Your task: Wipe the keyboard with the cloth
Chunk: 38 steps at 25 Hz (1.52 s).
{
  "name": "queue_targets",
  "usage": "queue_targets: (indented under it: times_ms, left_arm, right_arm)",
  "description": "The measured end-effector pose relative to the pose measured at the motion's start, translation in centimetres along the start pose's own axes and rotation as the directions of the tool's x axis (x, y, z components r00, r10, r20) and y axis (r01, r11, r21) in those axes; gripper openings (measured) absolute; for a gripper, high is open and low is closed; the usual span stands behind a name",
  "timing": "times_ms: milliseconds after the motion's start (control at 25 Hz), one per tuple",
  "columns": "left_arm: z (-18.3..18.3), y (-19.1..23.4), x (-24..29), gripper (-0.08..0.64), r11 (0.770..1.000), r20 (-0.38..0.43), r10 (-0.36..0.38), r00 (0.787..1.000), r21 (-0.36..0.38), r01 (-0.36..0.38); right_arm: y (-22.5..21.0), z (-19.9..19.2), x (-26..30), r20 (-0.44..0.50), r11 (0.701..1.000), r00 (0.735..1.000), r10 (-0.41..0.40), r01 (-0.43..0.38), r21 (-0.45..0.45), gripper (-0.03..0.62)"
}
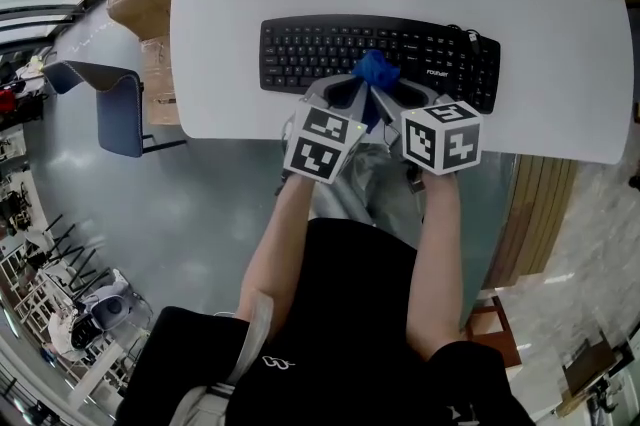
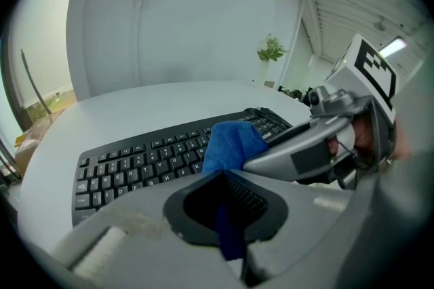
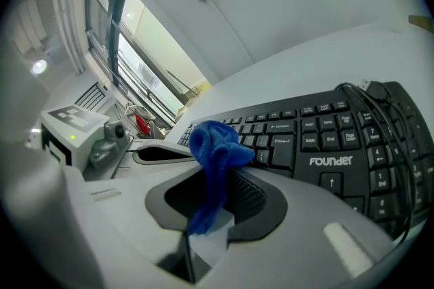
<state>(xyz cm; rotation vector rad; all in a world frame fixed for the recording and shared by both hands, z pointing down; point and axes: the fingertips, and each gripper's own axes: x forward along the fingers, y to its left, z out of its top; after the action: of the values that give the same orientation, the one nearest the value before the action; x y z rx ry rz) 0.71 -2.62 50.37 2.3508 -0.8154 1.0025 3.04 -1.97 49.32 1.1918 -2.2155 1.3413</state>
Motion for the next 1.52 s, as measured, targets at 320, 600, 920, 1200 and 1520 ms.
queue_targets:
  times_ms: [320,600,920,1200,1520]
  left_arm:
    - [1.2,-1.6,1.1,-0.002,0.999,-0.004,-0.031,1.000,0.038,0.031]
    - [2.0,-3.0,2.0,-0.002,0.996,-0.007,-0.062,0.998,0.063,0.062]
    - [3.1,-4.7,3.2,-0.002,0.991,-0.010,-0.100,0.995,0.094,0.100]
    - [3.9,-6.6,4.3,-0.002,0.983,-0.017,-0.135,0.991,0.125,0.136]
    - [4.9,-8.9,5.5,-0.002,0.971,-0.021,-0.174,0.985,0.161,0.175]
  right_arm:
    - [-1.6,0.2,-1.6,0.025,0.999,0.999,-0.029,0.028,0.019,0.092]
    - [-2.8,0.4,-2.8,0.042,0.998,0.998,-0.055,0.053,0.038,0.092]
    - [-4.3,0.6,-4.4,0.051,0.995,0.994,-0.096,0.093,0.044,0.092]
    - [-5.8,0.6,-6.1,0.055,0.990,0.989,-0.138,0.136,0.045,0.092]
    - [-7.4,0.7,-8.2,0.068,0.983,0.983,-0.173,0.168,0.070,0.091]
